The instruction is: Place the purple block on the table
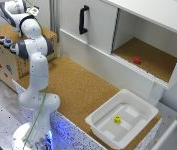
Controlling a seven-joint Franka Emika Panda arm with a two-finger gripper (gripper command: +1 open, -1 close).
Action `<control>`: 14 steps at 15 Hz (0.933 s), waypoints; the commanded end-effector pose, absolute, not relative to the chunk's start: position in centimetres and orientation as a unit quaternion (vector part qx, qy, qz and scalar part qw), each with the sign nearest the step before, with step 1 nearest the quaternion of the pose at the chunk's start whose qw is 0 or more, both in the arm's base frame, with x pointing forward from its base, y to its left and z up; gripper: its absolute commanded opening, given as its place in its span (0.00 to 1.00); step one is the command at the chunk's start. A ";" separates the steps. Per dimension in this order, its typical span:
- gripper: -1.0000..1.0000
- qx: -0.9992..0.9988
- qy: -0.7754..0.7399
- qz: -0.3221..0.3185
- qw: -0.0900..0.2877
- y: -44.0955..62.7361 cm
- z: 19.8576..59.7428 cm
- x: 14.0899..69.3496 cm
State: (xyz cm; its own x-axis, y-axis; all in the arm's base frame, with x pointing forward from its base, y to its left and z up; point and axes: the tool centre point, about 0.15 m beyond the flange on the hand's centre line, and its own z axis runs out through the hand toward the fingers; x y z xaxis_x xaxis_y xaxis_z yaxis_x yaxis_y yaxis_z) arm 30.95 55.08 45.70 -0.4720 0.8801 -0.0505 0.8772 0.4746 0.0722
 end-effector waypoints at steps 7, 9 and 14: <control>0.00 0.662 0.746 0.068 0.012 43.8 45.8 30.7; 0.00 0.681 0.729 0.073 0.003 42.4 45.1 30.1; 0.00 0.732 0.673 0.099 -0.029 38.1 43.6 28.9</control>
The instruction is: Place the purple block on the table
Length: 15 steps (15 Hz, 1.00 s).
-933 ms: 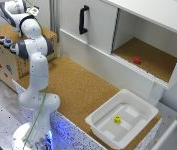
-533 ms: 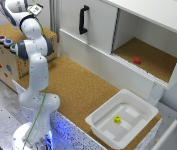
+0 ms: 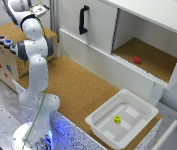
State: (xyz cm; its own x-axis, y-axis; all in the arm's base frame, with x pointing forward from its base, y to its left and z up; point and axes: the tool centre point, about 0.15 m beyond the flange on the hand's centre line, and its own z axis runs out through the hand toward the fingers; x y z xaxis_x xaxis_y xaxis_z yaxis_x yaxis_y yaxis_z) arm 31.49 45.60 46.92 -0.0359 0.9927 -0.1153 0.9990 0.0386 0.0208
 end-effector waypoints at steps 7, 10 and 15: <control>0.00 0.810 0.575 0.116 -0.029 29.3 41.5 28.4; 0.00 0.824 0.554 0.115 -0.019 25.5 41.2 28.4; 0.00 0.861 0.497 0.102 -0.017 18.1 38.8 27.6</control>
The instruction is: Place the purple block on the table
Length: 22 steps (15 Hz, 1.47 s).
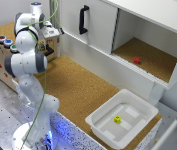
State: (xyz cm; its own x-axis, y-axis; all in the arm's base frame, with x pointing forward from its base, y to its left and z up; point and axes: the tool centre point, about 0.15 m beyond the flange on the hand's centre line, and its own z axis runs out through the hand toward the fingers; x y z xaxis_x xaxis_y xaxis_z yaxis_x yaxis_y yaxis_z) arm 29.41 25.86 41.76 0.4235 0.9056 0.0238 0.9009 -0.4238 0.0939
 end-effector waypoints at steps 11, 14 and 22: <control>0.00 0.956 0.278 0.083 -0.045 14.6 27.0 28.9; 0.00 0.973 0.215 0.073 -0.039 15.5 25.1 30.7; 0.00 0.997 0.073 0.023 -0.011 13.1 23.0 32.6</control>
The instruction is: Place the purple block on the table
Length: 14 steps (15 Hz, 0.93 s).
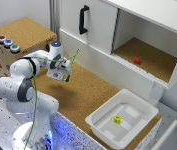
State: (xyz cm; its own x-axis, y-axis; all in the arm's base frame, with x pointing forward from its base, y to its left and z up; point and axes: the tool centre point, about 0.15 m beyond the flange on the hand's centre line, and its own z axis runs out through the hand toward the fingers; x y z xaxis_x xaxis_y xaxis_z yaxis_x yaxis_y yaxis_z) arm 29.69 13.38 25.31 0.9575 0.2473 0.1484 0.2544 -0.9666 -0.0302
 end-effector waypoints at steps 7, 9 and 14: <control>0.00 -0.999 -0.041 -0.011 0.010 8.9 22.6 33.1; 0.00 -0.999 -0.022 -0.020 0.015 9.0 22.4 33.0; 1.00 -0.998 -0.028 -0.050 -0.004 10.2 24.3 32.8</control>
